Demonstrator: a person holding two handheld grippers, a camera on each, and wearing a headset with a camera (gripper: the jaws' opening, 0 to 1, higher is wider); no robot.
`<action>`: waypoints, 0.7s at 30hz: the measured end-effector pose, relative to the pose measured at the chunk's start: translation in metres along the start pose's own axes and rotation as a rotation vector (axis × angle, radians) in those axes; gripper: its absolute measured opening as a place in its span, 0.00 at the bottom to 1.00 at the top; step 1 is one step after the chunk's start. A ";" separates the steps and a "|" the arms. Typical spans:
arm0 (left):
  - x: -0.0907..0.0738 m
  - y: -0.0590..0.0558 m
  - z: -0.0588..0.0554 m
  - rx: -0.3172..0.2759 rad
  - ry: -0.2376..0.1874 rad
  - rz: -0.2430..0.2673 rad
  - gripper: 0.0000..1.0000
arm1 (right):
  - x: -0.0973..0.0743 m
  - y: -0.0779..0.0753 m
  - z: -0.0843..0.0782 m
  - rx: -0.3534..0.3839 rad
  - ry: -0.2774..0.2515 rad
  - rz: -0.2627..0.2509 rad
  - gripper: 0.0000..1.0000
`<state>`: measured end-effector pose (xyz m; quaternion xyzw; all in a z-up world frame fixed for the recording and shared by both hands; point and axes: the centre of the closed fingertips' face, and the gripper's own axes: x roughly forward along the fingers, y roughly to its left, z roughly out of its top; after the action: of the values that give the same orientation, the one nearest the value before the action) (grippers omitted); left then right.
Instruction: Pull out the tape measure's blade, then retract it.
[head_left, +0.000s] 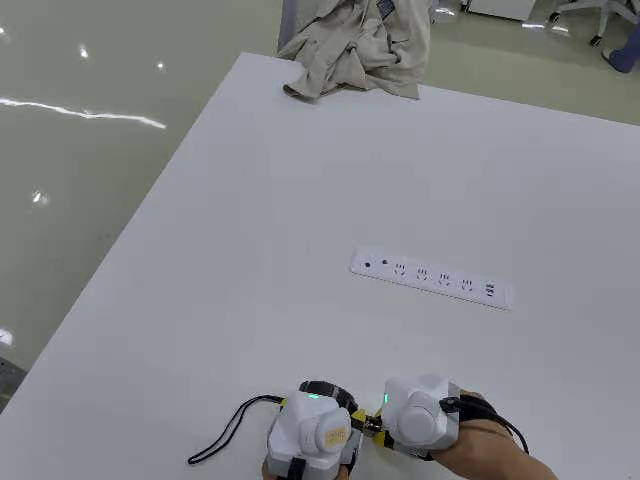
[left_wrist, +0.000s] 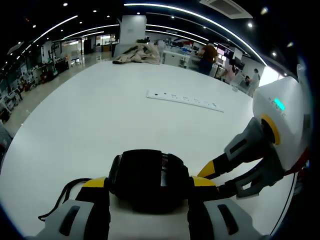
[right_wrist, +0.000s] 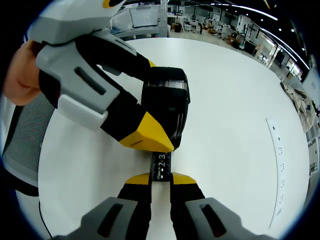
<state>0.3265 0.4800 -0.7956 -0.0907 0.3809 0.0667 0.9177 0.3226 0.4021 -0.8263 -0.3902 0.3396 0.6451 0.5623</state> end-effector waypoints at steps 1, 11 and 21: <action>0.001 0.000 0.000 0.000 -0.002 0.000 0.60 | 0.000 0.000 0.000 -0.001 0.001 0.000 0.12; 0.001 0.000 0.000 0.003 -0.014 0.002 0.59 | 0.004 -0.001 0.004 0.008 0.004 0.007 0.12; 0.001 0.000 0.000 0.006 -0.011 0.000 0.59 | 0.007 -0.001 0.009 0.008 0.010 0.012 0.12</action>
<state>0.3267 0.4802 -0.7965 -0.0878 0.3759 0.0660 0.9201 0.3216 0.4132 -0.8288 -0.3889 0.3473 0.6453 0.5584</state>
